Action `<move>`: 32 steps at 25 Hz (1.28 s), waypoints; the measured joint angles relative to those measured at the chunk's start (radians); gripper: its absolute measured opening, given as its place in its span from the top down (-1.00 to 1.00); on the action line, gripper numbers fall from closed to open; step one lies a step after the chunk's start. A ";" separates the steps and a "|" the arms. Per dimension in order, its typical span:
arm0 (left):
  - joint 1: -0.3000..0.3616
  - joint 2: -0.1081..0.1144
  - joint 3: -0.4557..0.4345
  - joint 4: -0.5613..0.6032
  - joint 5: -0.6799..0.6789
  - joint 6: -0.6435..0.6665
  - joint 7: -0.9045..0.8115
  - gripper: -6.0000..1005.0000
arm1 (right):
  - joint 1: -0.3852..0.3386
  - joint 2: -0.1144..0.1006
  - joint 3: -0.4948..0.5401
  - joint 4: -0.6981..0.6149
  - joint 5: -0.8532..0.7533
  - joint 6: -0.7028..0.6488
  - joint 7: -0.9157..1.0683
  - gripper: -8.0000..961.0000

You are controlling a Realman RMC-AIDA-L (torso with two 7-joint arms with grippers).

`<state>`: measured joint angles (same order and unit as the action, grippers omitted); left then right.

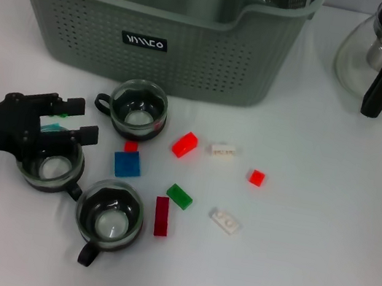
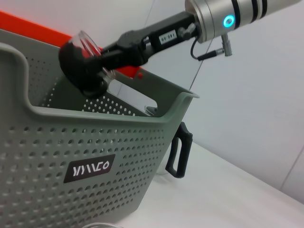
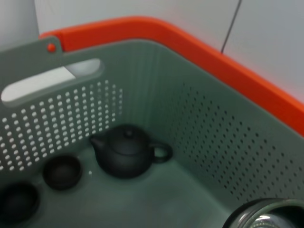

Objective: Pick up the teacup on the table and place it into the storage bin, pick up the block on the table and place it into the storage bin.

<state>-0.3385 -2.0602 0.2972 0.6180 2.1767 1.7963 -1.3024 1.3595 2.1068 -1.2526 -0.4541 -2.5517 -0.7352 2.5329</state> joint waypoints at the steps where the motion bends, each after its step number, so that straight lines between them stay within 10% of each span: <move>1: 0.000 0.000 0.001 -0.001 0.000 -0.002 0.000 -0.39 | -0.006 0.000 0.000 0.001 0.001 0.002 0.000 0.81; 32: -0.001 0.000 0.003 -0.014 0.000 -0.020 0.000 -0.39 | -0.072 -0.005 -0.037 -0.071 0.014 -0.050 -0.002 0.62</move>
<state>-0.3390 -2.0601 0.3003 0.6044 2.1767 1.7767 -1.3023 1.2875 2.1018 -1.2893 -0.5251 -2.5373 -0.7856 2.5308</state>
